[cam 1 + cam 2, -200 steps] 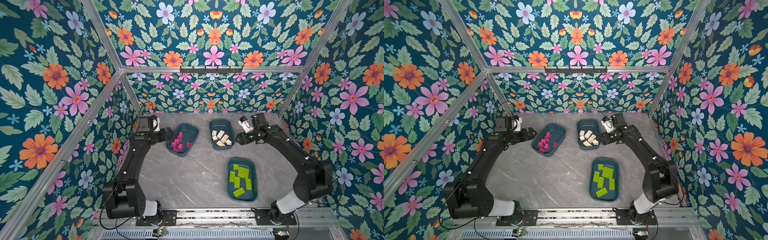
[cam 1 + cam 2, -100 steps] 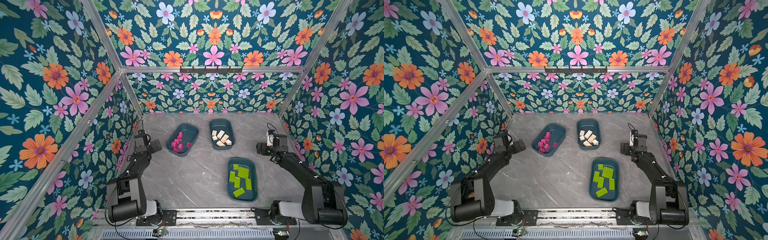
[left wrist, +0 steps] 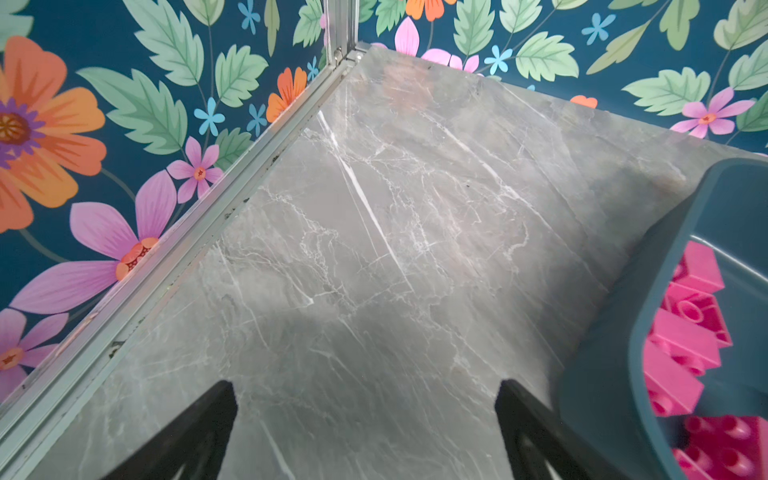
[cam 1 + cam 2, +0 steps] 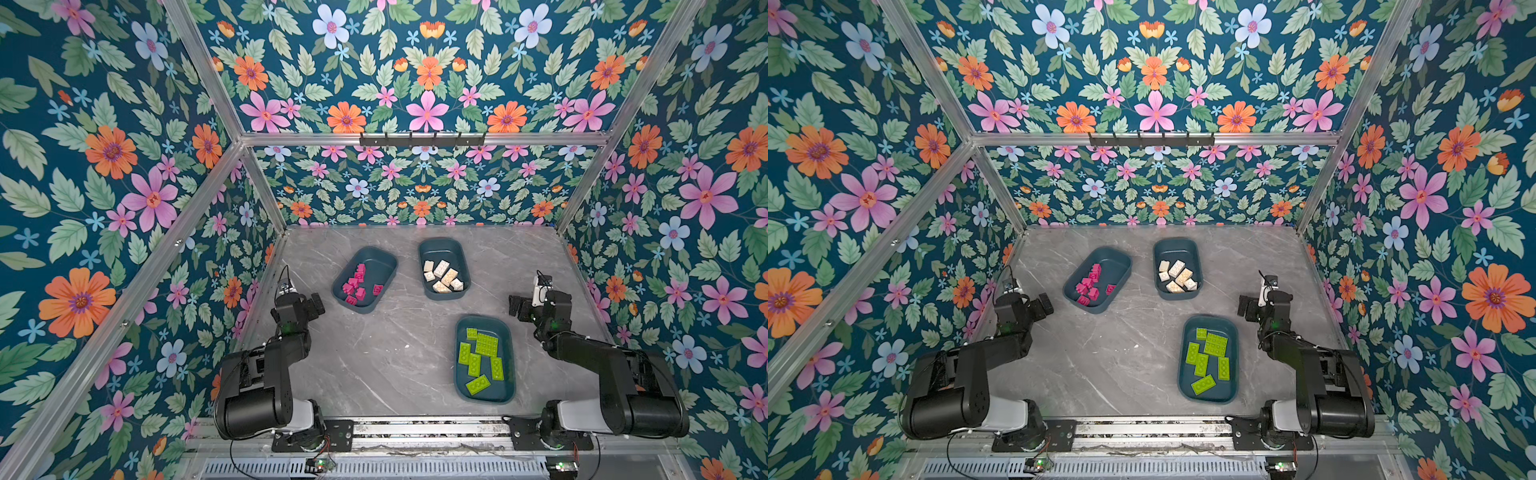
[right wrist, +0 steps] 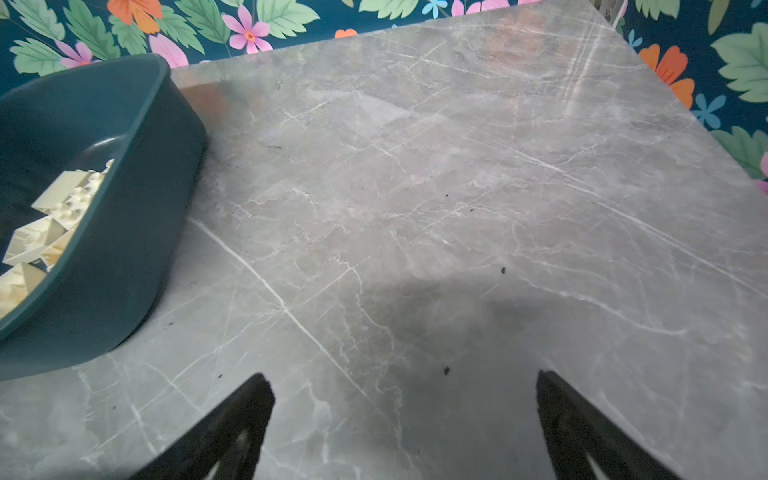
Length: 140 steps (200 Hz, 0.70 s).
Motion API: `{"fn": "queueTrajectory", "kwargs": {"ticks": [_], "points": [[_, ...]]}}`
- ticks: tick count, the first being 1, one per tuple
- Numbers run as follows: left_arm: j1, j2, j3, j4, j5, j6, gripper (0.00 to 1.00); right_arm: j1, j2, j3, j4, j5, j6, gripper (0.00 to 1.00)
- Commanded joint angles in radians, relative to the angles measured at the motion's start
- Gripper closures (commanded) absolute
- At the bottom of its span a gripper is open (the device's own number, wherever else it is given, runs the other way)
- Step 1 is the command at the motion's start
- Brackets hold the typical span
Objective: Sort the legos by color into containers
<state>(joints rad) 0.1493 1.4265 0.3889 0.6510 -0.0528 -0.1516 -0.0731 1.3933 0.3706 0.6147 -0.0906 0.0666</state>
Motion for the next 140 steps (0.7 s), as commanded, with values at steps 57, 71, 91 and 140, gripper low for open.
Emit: {"fn": "queueTrajectory", "kwargs": {"ticks": [57, 71, 91, 140], "points": [[-0.069, 0.08, 0.01, 0.266, -0.044, 0.05, 0.0, 0.001, 0.041, -0.07, 0.281, -0.047, -0.02, 0.01], [-0.084, 0.111, -0.027, 0.388, -0.029, 0.051, 0.0, 0.001, 0.041, -0.078, 0.295, -0.052, -0.022, 0.01], [-0.123, 0.119, -0.014, 0.37, -0.08, 0.082, 0.0, 0.001, 0.039, -0.085, 0.309, -0.05, -0.022, 0.01], [-0.171, 0.144, -0.025, 0.422, -0.165, 0.111, 0.0, 0.002, 0.039, -0.097, 0.33, -0.068, -0.029, 0.01]]}}
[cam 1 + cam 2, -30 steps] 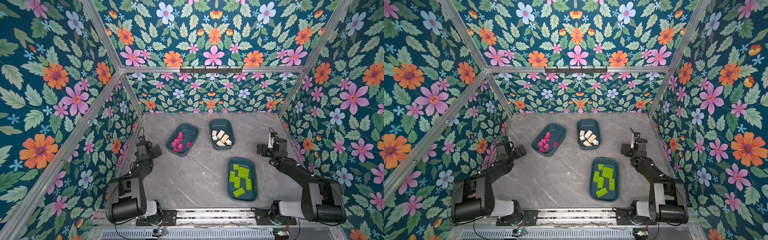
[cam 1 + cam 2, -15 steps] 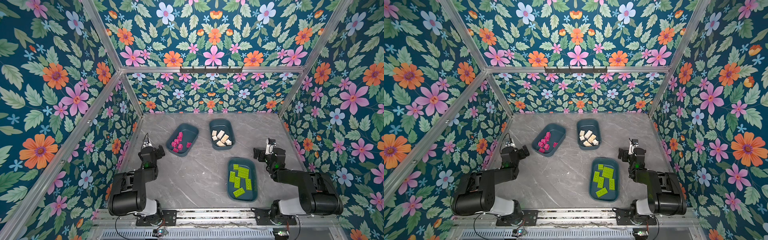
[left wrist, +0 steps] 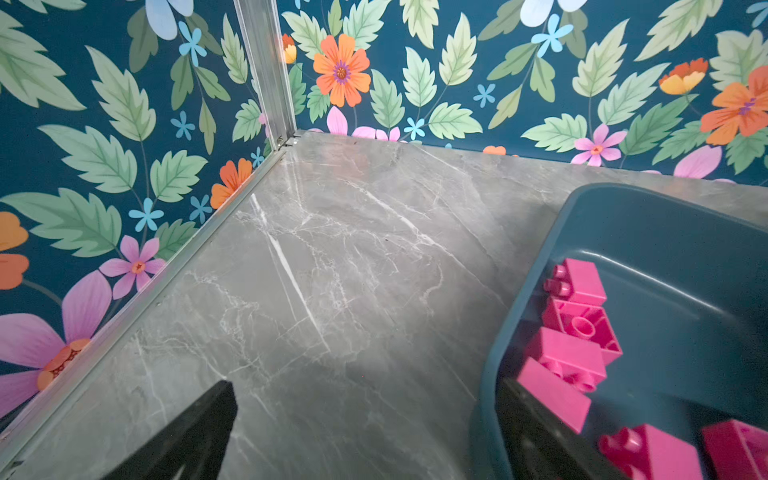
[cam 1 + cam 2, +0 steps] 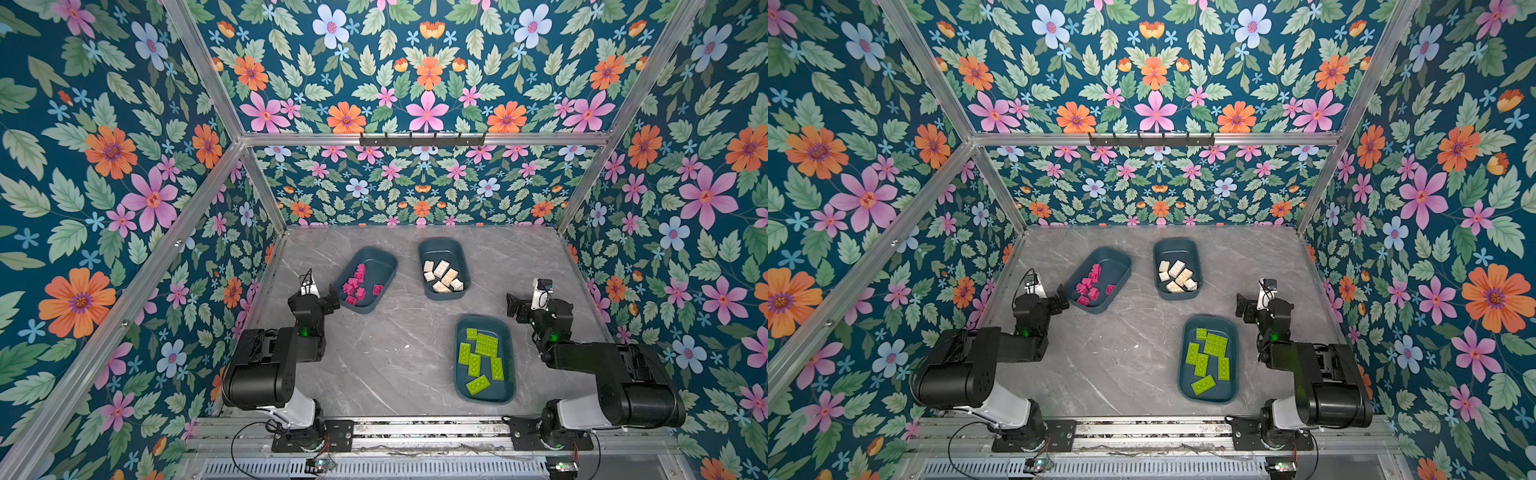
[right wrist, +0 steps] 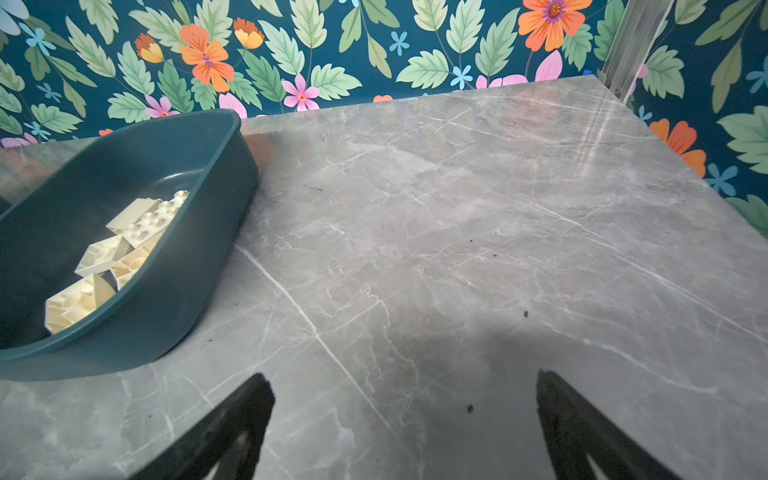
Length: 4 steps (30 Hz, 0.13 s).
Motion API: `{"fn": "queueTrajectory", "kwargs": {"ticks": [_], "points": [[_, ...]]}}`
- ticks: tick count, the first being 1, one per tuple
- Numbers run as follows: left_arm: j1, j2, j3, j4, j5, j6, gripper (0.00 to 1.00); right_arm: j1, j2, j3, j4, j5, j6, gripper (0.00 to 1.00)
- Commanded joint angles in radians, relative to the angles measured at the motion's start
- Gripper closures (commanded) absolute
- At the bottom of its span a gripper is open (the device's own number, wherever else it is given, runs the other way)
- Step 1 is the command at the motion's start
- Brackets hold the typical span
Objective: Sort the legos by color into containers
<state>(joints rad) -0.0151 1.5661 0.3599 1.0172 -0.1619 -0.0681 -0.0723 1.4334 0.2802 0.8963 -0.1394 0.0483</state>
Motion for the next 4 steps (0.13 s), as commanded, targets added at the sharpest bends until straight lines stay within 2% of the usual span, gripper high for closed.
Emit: {"fn": "queueTrajectory", "kwargs": {"ticks": [1, 4], "points": [[-0.007, 0.004, 0.004, 0.055, -0.056, 0.028, 0.0, 0.001, -0.001, -0.005, 0.049, -0.02, -0.011, 0.01], [-0.007, 0.002, -0.002, 0.064, -0.049, 0.029, 0.0, 0.001, 0.0, -0.007, 0.05, -0.023, -0.015, 0.01]]}}
